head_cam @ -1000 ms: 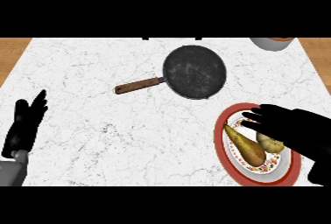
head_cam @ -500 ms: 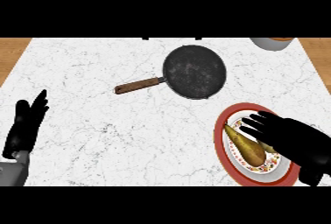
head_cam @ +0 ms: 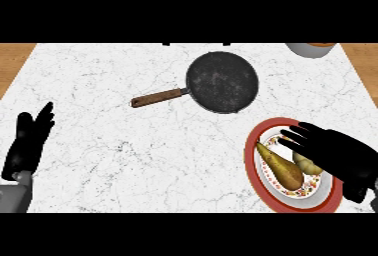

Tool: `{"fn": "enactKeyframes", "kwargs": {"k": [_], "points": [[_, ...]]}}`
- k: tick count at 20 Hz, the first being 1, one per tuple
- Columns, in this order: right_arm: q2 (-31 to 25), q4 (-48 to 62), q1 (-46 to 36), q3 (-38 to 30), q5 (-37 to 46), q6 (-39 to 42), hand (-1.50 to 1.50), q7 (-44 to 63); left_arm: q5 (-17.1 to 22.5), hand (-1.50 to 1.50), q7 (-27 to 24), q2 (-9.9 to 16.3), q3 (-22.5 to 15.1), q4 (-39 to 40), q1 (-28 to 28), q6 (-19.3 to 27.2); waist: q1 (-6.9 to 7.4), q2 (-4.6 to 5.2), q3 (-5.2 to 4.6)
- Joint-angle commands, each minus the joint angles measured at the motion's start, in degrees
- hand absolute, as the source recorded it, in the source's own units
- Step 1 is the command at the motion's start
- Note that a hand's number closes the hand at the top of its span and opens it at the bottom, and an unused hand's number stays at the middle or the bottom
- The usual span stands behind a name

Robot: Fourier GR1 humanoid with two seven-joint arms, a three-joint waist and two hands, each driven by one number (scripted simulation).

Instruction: Pick the squash from the plate and place it in the pan

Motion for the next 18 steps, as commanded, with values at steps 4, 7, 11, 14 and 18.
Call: {"fn": "enactKeyframes", "kwargs": {"k": [4,7,11,14,18], "points": [[6.7,8.1,-1.6,-0.5,7.1,-3.1,-1.5,-4.8,-1.4,0.0,-2.7,-0.2,2.8,0.1,2.3,-3.0,0.23,0.07,0.0],[7.5,-0.2,2.3,-2.2,7.6,2.1,-1.5,-2.5,-2.9,0.0,3.6,-1.5,3.0,-3.7,0.5,-1.9,-0.12,-0.03,-0.01],[10.7,10.6,-1.2,-3.3,12.1,-3.3,-1.5,-6.9,-3.3,0.0,0.9,-2.3,4.4,-1.0,0.6,-3.6,0.08,0.04,0.0],[10.8,6.0,3.0,-3.7,13.5,-1.0,-1.5,-4.7,-3.7,0.0,5.6,-2.5,4.3,-9.6,4.0,-3.1,0.08,-0.09,0.01],[13.0,18.3,-2.4,-4.8,17.3,-5.2,-1.5,-8.7,-5.5,0.0,0.8,-4.0,5.1,-4.9,3.2,-3.2,0.33,0.06,0.01]]}}
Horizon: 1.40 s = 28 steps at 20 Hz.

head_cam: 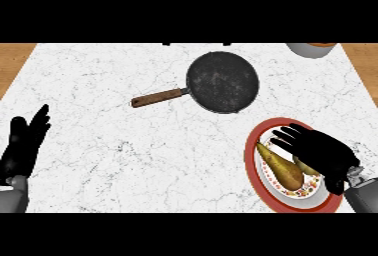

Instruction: Pick the squash from the plate and place it in the pan

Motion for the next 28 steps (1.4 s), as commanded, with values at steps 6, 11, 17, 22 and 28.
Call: {"fn": "enactKeyframes", "kwargs": {"k": [6,11,17,22,28], "points": [[4.0,3.3,-0.6,-1.7,7.0,-0.5,1.5,-2.3,-2.1,0.0,-0.6,-1.6,2.5,1.7,-1.2,-1.6,-0.04,0.0,0.0],[3.9,10.3,-2.8,-1.7,10.4,-13.6,1.5,-6.6,-2.3,0.0,-1.2,-1.5,2.4,4.8,-4.5,-2.5,0.06,0.08,0.01],[6.2,7.0,-0.3,-5.3,11.2,-12.5,1.5,-8.2,-3.3,0.0,0.8,-3.0,3.2,-0.4,-0.9,-2.8,-0.08,-0.04,0.0],[16.6,5.7,6.4,-16.3,5.7,-4.8,1.5,14.7,-3.0,0.0,-0.6,-2.2,4.8,2.2,0.5,-1.4,-4.5,-0.86,-0.03],[31.3,1.0,12.0,-29.7,1.5,-9.9,1.5,38.3,-2.5,0.0,-0.3,-1.2,7.3,2.5,2.7,-0.2,-8.85,-2.07,-0.14]]}}
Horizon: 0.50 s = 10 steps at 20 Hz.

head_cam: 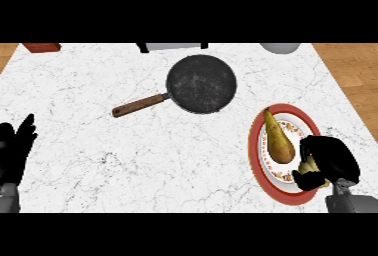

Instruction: Pick the squash from the plate and place it in the pan

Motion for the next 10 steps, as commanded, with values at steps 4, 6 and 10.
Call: {"fn": "enactKeyframes", "kwargs": {"k": [4,6,10], "points": [[12.5,-16.7,2.2,-2.1,3.3,-11.8,1.5,25.4,0.4,0.0,-0.8,0.6,-0.1,-0.4,1.3,-1.5,1.99,0.32,0.32],[12.6,-23.3,1.3,2.5,2.7,-14.4,1.5,29.6,-0.3,0.0,-0.6,-1.4,-1.6,-1.7,0.3,-0.3,2.86,0.34,0.41],[12.7,-29.7,0.5,16.6,8.3,-15.0,1.5,45.8,-1.5,0.0,0.4,-1.5,-3.1,-1.5,-2.7,-0.4,5.42,1.52,0.46]]}}
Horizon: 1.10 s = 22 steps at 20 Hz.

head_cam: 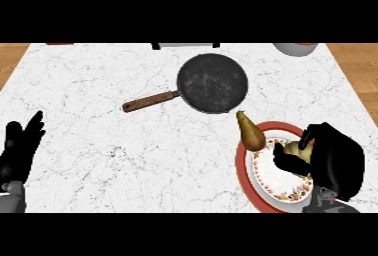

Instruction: Pick the squash from the plate and place it in the pan

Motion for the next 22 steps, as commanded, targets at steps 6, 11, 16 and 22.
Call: {"fn": "enactKeyframes", "kwargs": {"k": [6,11,16,22], "points": [[1.2,1.9,-16.8,19.1,5.2,-0.7,1.5,32.6,-0.9,0.0,-1.5,-1.1,-1.4,1.6,-3.6,-0.9,3.7,1.32,0.17],[1.2,16.3,-25.2,10.5,-0.8,-12.6,1.5,30.6,-0.7,0.0,-1.4,-1.6,-1.4,0.6,-3.1,-1.2,4.32,1.54,0.23],[1.2,28.8,-34.0,3.2,-6.5,-20.9,1.5,26.0,-1.1,0.0,0.2,-0.7,-1.1,2.2,-5.7,-1.7,4.52,1.75,0.24],[1.2,50.5,-42.5,-6.1,-11.4,-31.4,1.5,17.4,-2.2,0.0,1.5,-1.8,-2.2,0.5,-6.1,-1.0,4.98,1.87,0.26]]}}
